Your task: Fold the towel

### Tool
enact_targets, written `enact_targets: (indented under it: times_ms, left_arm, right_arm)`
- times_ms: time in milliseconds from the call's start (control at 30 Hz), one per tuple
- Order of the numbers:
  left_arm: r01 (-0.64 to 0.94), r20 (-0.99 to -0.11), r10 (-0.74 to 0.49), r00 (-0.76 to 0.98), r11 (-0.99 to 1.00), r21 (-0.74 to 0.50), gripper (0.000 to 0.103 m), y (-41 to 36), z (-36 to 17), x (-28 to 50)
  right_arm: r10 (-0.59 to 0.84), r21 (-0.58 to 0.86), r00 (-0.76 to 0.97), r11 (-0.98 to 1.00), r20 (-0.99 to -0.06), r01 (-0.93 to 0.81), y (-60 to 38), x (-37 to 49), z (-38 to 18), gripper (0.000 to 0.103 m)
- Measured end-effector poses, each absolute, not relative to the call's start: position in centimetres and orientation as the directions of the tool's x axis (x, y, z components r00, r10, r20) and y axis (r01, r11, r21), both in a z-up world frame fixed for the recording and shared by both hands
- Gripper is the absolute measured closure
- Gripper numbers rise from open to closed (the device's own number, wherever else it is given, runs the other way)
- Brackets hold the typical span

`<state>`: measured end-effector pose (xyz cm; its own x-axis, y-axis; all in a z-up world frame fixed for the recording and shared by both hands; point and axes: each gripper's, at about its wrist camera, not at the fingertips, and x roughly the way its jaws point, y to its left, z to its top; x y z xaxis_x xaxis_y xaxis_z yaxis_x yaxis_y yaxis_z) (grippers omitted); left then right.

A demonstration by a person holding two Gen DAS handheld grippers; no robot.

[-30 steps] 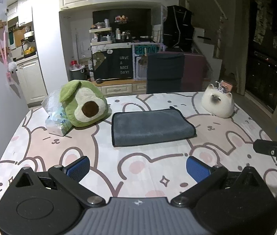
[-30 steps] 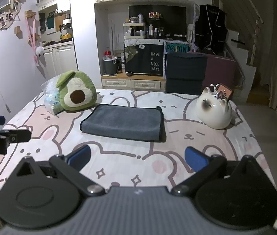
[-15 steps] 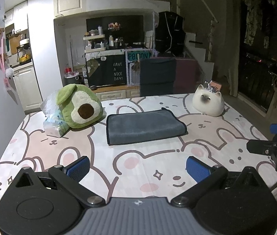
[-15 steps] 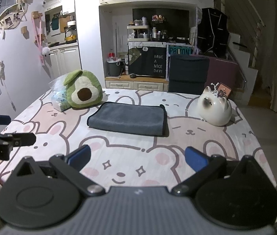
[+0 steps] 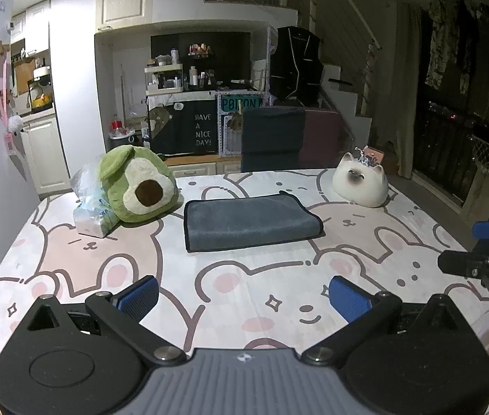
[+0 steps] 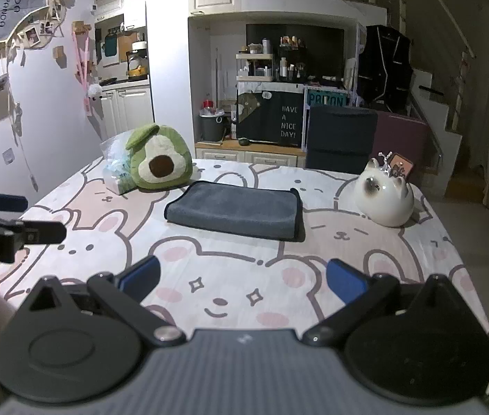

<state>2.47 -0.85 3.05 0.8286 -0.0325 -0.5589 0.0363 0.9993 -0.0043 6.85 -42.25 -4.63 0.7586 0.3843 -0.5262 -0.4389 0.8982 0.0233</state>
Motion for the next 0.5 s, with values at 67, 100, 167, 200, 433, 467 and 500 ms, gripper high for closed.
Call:
enact_targets:
  times_ms: [67, 100, 167, 200, 433, 467, 500]
  left_arm:
    - [0.042, -0.558, -0.031, 0.829, 0.999, 0.005, 0.0, -0.98, 2.91, 2.31]
    - [0.044, -0.559, -0.031, 0.829, 0.999, 0.009, 0.0, -1.03, 2.85, 2.29]
    - [0.043, -0.557, -0.029, 0.83, 0.999, 0.012, 0.0, -1.0, 2.78, 2.3]
    - [0.043, -0.559, -0.031, 0.828, 0.999, 0.007, 0.0, -1.0, 2.76, 2.29]
    - [0.038, -0.567, -0.027, 0.824, 0.999, 0.008, 0.0, -0.9, 2.69, 2.35]
    - [0.037, -0.567, -0.027, 0.824, 0.999, 0.007, 0.0, -0.91, 2.68, 2.34]
    - [0.036, -0.566, -0.026, 0.824, 0.999, 0.007, 0.0, -0.92, 2.68, 2.34]
  right_arm:
    - [0.384, 0.022, 0.761, 0.899, -0.523, -0.438, -42.25, 7.0, -4.63, 0.0]
    - [0.384, 0.019, 0.762, 0.898, -0.521, -0.439, -42.21, 6.97, -4.65, 0.0]
    - [0.384, 0.015, 0.763, 0.897, -0.519, -0.442, -42.07, 6.98, -4.72, 0.0]
    - [0.386, 0.017, 0.761, 0.896, -0.521, -0.443, -42.05, 7.07, -4.76, 0.0]
    - [0.386, 0.026, 0.764, 0.899, -0.517, -0.437, -42.04, 7.07, -4.85, 0.0]
    - [0.384, 0.021, 0.765, 0.899, -0.517, -0.437, -42.0, 6.98, -4.91, 0.0]
    - [0.382, 0.016, 0.765, 0.899, -0.518, -0.438, -41.94, 6.99, -4.92, 0.0]
